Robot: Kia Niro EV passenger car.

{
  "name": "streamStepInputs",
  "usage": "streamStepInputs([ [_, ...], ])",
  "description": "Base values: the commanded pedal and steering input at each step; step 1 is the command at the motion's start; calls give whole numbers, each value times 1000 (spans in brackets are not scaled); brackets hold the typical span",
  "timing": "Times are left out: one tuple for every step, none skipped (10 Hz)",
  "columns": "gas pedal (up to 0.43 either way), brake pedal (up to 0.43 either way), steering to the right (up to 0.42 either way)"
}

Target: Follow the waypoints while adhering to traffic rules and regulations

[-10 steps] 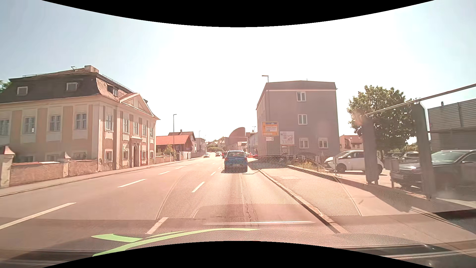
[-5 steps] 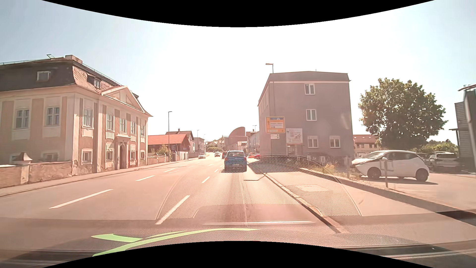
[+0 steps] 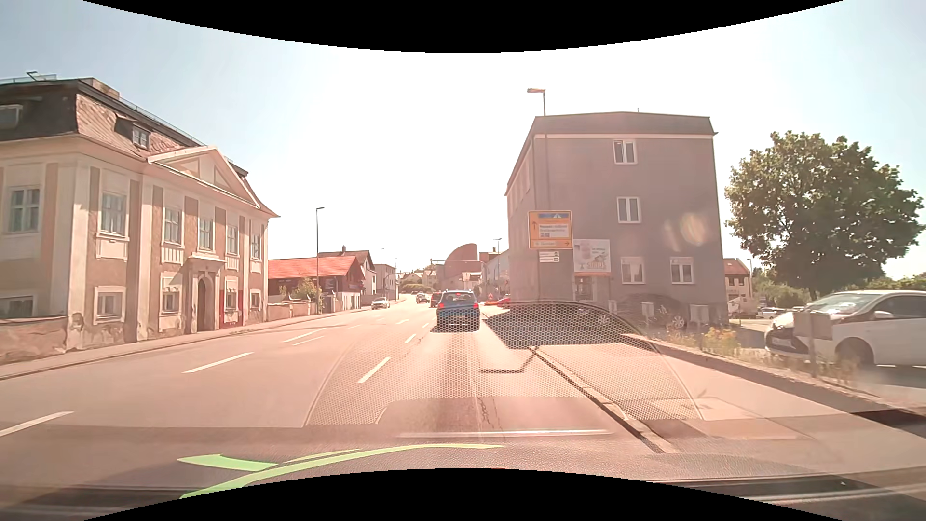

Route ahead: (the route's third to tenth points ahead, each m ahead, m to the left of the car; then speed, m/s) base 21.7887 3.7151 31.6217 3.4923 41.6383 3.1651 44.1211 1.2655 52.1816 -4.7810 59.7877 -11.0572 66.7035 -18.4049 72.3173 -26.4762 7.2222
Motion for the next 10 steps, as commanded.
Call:
streamStepInputs([
  [59,0,-2],
  [59,0,-2],
  [59,0,-2],
  [59,0,-2],
  [59,0,-2],
  [59,0,-2],
  [59,0,-2],
  [59,0,-2],
  [59,0,-2],
  [59,0,-2],
])
